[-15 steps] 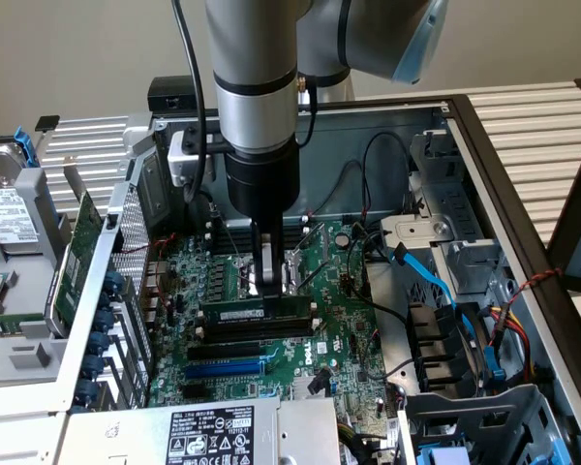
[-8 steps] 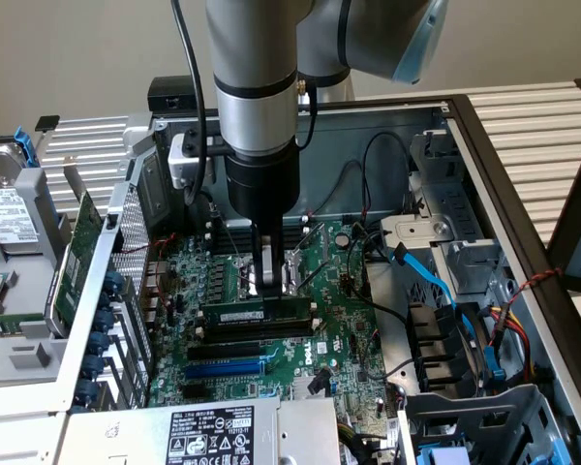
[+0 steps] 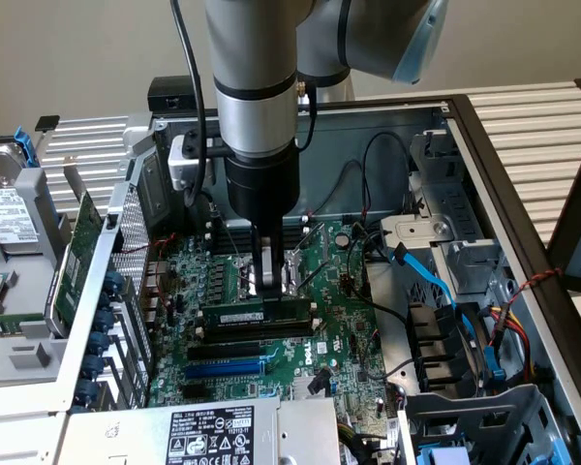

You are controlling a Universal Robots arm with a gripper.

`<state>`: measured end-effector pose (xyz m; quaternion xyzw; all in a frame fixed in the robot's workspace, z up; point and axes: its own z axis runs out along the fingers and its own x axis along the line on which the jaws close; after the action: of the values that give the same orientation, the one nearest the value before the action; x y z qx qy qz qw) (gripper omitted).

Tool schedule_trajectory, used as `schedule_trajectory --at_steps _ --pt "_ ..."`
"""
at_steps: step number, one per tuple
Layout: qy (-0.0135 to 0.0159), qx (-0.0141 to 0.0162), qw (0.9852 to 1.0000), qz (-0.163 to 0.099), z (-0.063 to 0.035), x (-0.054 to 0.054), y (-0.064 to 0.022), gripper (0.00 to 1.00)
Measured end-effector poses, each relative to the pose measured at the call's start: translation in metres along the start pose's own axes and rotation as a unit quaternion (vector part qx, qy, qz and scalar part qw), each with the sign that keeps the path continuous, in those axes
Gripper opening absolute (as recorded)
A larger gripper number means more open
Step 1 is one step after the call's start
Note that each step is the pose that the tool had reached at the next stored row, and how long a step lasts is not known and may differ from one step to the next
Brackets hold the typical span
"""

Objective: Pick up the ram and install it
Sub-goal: 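Insert the ram into the slot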

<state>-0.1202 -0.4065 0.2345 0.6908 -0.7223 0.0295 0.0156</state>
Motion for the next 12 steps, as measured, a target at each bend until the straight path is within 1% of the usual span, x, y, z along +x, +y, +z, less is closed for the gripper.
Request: schedule_trajectory --at_steps 6,12 --pt "0.0014 0.0000 1.0000 0.000 0.0012 -0.0023 0.0002 0.12" --pt "0.0030 0.0001 1.0000 0.000 0.0016 -0.0024 0.0003 0.12"
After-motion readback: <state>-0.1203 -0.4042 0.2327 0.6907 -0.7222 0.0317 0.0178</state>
